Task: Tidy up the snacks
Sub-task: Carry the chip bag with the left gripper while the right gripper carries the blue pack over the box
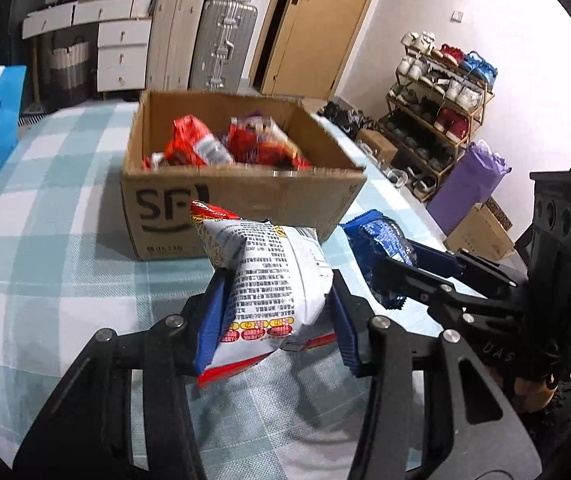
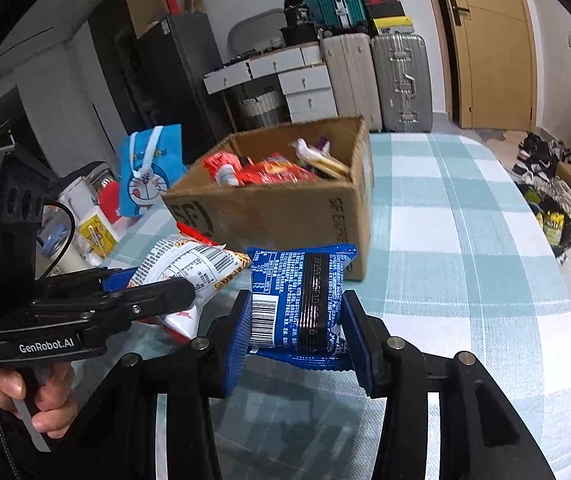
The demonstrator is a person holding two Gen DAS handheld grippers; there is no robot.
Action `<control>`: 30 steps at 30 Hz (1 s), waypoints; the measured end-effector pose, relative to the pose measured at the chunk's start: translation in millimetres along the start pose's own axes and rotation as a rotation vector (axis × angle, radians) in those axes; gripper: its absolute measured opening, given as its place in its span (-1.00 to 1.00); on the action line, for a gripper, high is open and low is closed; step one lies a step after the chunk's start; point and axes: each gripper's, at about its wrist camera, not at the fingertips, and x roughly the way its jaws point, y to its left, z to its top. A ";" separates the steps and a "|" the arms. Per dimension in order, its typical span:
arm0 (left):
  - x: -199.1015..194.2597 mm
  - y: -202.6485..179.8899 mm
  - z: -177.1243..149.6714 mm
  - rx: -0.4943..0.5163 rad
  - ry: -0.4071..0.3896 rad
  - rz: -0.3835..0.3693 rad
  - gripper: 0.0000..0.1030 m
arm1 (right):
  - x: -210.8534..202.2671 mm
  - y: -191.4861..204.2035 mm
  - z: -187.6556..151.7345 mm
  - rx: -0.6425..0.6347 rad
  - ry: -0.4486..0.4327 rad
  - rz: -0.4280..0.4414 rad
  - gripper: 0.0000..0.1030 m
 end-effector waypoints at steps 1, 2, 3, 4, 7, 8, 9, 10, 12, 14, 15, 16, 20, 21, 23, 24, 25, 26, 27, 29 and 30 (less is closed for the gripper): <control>-5.0 -2.1 1.5 0.001 -0.010 0.000 -0.12 | -2.5 1.6 1.6 -0.004 -0.007 0.002 -0.13; -11.0 -2.8 4.4 0.001 -0.020 0.002 -0.12 | -5.6 3.8 3.8 -0.010 -0.017 0.006 -0.13; -17.8 -3.7 7.0 0.003 -0.029 0.004 -0.12 | -8.1 5.6 5.6 -0.015 -0.024 0.008 -0.13; -24.6 -3.8 8.7 0.004 -0.039 0.004 -0.12 | -11.5 7.9 8.4 -0.021 -0.034 0.008 -0.13; -40.3 -5.8 17.3 0.004 -0.067 0.011 -0.12 | -16.8 12.0 16.3 -0.034 -0.055 0.012 -0.13; -45.4 -6.5 19.9 0.004 -0.076 0.018 -0.12 | -18.6 13.4 19.8 -0.038 -0.064 0.014 -0.13; -50.5 -6.4 23.0 0.002 -0.085 0.023 -0.12 | -19.5 14.2 22.2 -0.041 -0.069 0.017 -0.13; -53.6 -6.7 26.3 0.002 -0.091 0.026 -0.12 | -20.9 15.3 25.3 -0.044 -0.077 0.021 -0.13; -60.4 -8.6 34.1 0.005 -0.107 0.036 -0.12 | -24.1 18.6 32.2 -0.055 -0.095 0.025 -0.13; -63.2 -8.1 40.8 0.008 -0.120 0.047 -0.12 | -26.4 20.9 39.0 -0.063 -0.111 0.030 -0.13; -66.4 -7.4 45.1 0.010 -0.128 0.053 -0.12 | -27.0 21.8 42.4 -0.066 -0.118 0.031 -0.13; -70.3 -7.1 49.0 0.014 -0.137 0.059 -0.12 | -27.6 22.7 45.0 -0.069 -0.124 0.034 -0.13; -76.9 -1.9 67.2 0.014 -0.161 0.075 -0.12 | -27.0 26.1 58.4 -0.083 -0.145 0.035 -0.13; -77.2 0.5 72.0 0.014 -0.167 0.080 -0.12 | -26.9 26.4 59.3 -0.084 -0.155 0.032 -0.13; -77.9 4.6 80.9 0.014 -0.173 0.088 -0.12 | -27.1 26.8 64.2 -0.088 -0.173 0.030 -0.13; -77.2 4.2 83.6 0.013 -0.173 0.089 -0.12 | -26.3 27.5 67.3 -0.087 -0.177 0.030 -0.13; -75.8 2.7 83.3 0.012 -0.173 0.092 -0.12 | -25.4 27.7 69.8 -0.086 -0.178 0.031 -0.13; -75.3 4.1 86.1 0.013 -0.175 0.094 -0.12 | -24.0 28.0 73.1 -0.085 -0.179 0.037 -0.13; -75.2 5.7 89.2 0.014 -0.178 0.095 -0.12 | -23.2 28.6 75.8 -0.086 -0.181 0.038 -0.13; -73.2 7.7 96.2 0.009 -0.181 0.099 -0.12 | -21.4 29.8 80.4 -0.093 -0.187 0.040 -0.13; -71.8 9.9 100.5 0.007 -0.184 0.100 -0.12 | -20.0 30.0 83.6 -0.094 -0.189 0.041 -0.13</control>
